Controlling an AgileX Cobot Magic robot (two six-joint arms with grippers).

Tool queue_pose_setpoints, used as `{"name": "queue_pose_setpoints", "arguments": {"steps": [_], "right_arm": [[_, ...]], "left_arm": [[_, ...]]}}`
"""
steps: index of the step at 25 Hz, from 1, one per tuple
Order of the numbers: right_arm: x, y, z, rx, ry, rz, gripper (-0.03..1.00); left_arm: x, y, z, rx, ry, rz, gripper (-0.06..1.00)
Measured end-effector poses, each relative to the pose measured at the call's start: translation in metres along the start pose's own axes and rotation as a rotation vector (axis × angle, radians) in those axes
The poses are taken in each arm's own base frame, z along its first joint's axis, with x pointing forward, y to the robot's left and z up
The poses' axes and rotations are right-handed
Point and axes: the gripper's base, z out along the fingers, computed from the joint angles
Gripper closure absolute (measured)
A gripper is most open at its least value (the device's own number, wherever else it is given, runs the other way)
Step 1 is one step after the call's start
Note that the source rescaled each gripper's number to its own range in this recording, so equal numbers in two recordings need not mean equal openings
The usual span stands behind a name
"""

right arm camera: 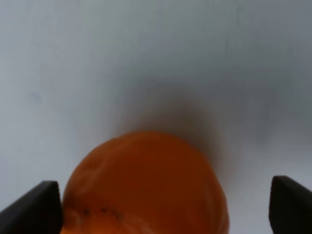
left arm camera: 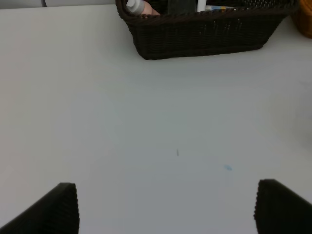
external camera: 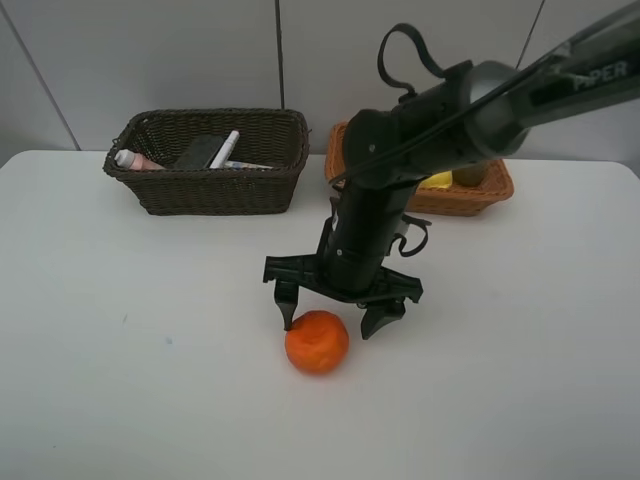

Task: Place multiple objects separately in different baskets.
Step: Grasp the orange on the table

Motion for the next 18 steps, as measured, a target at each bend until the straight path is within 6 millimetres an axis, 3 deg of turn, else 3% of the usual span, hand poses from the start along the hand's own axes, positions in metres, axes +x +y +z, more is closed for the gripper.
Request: {"name": "queue_pose_setpoints", "arguments": {"steps": [5,18], "right_arm": [[0.000,-0.005,0.016,0.045,0.030,-0.007,-0.03],[0.000,-0.004,0.016,0.035,0.030,0.001,-0.02]], "left_arm": [[0.000,0.000,0.000,0.000,0.000,0.000,0.00],[0.000,0.000,0.000,0.000,0.000,0.000,0.00]]}}
